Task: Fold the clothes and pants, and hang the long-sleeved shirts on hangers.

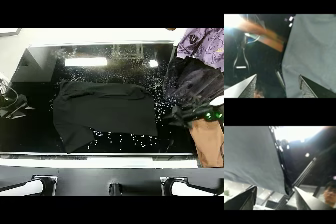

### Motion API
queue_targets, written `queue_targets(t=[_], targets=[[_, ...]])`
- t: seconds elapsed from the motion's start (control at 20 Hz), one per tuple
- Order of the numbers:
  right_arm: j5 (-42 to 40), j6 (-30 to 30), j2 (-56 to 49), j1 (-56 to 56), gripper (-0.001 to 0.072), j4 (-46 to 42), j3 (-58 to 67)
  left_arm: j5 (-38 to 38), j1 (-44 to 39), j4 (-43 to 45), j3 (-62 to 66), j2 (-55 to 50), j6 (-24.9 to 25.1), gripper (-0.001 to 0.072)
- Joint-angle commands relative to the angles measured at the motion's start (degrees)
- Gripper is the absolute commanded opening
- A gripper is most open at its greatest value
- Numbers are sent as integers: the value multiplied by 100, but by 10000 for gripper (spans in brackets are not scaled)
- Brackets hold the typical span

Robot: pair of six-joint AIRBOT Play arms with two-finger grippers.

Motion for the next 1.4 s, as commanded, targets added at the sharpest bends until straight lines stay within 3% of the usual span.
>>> queue_targets(t=[0.0,0.35,0.4,0.45,0.6,0.8,0.95,1.35], targets=[[-697,-483,101,140,546,306,-1117,15,83,4,-361,140,-2,604],[-1202,-743,-151,728,543,870,-1580,-26,85,-17,-358,133,-22,604],[-1169,-741,-181,802,537,883,-1580,-96,92,13,-361,129,-258,605],[-1158,-739,-181,861,489,881,-1580,-98,136,-11,-385,118,-343,605],[-1161,-737,-138,859,51,1027,-1574,138,409,-245,-811,133,98,613],[-1204,-719,175,859,32,1029,-1574,1067,955,-1989,-1880,146,1346,613],[-1176,-632,354,859,32,1034,-1574,1530,957,-2527,-2376,9,1862,613],[-1169,-496,743,859,32,1038,-1574,1576,579,-2632,-2500,-658,2326,613]])
